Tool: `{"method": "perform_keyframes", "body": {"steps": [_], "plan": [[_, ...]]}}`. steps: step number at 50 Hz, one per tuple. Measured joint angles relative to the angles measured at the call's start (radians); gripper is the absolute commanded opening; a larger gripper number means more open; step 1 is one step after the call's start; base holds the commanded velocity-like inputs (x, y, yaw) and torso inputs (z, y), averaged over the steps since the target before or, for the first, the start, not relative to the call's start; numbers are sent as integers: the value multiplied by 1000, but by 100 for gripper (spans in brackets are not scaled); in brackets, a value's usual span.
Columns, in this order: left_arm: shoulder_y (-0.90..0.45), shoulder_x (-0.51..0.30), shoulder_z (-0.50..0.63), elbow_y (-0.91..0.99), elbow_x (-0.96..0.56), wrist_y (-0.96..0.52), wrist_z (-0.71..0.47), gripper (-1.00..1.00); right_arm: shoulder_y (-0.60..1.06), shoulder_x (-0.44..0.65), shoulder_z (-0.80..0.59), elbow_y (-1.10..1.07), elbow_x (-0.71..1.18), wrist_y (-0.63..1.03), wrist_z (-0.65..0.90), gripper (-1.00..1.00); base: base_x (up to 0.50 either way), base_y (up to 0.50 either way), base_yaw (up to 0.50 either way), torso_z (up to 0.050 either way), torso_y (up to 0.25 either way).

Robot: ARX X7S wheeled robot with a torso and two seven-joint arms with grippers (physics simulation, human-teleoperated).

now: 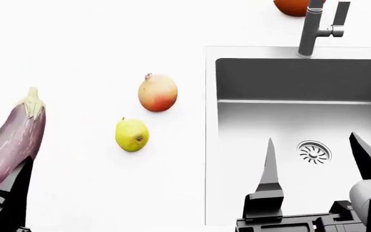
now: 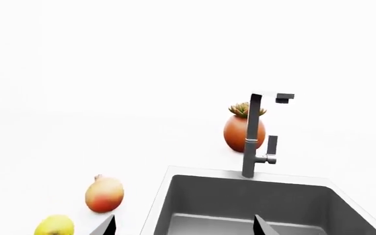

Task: There is a mixed pile of frozen fruits and vegetables on the counter. Locate all the frozen vegetables and place the items in a bowl on the counter. Take all the frozen fruits and defrost them in a running sink.

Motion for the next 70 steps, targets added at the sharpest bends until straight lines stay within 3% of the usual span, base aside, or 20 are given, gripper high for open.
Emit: {"method": "perform_keyframes", "body": {"steps": [15,70], "plan": [[-7,-19,-16,24,-61,0,-25,-100,-10,1,16,-1,-2,-17,4,100,1,-500,0,0,0],[-5,-33,7,32,-57,20,-23,-100,-19,18,17,-10,-8,-32,19,100,0,-500,0,0,0]]}}
